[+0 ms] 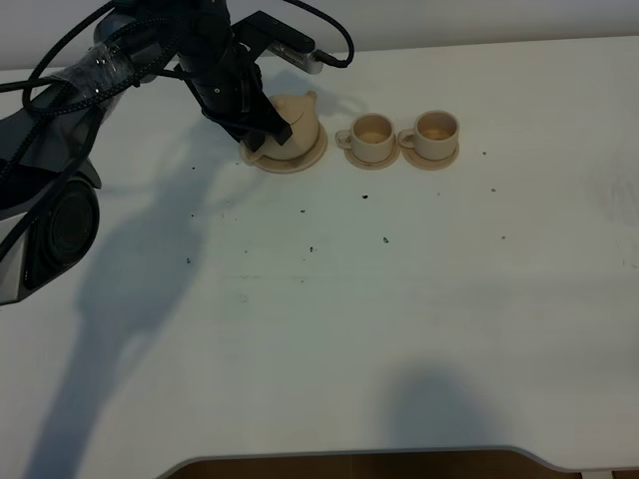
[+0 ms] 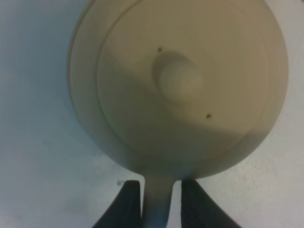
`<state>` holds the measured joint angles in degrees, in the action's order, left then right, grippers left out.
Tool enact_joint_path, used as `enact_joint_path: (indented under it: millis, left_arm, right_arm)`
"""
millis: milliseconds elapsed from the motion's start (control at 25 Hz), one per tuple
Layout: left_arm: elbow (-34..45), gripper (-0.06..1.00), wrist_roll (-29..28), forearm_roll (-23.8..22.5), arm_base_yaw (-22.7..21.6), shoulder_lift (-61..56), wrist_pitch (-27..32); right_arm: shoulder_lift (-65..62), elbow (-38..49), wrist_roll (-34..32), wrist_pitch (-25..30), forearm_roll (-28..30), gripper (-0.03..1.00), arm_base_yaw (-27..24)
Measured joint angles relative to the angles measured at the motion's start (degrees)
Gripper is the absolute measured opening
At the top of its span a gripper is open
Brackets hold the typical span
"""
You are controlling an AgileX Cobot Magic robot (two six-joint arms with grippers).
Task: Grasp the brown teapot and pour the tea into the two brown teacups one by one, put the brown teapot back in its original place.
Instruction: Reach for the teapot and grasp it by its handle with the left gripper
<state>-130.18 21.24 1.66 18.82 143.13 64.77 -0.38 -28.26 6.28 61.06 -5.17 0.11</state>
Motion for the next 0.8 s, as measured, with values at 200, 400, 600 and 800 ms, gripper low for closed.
enact_joint_path:
  millis: [200, 400, 600, 800]
  left_arm:
    - [0.0, 0.20, 0.3, 0.0, 0.0, 0.0, 0.0]
    - [0.0, 0.11, 0.5, 0.0, 0.0, 0.0, 0.0]
    - [0.0, 0.11, 1.2, 0.0, 0.0, 0.0, 0.0]
    - [0.0, 0.11, 1.5, 0.1, 0.0, -0.1, 0.1]
  right_arm:
    - [0.0, 0.0, 0.0, 0.0, 0.0, 0.36, 0.0]
    - [0.0, 0.0, 0.0, 0.0, 0.0, 0.36, 0.0]
    - [0.0, 0.0, 0.0, 0.0, 0.0, 0.36, 0.0]
    - [0.0, 0.0, -0.1, 0.0, 0.0, 0.36, 0.0]
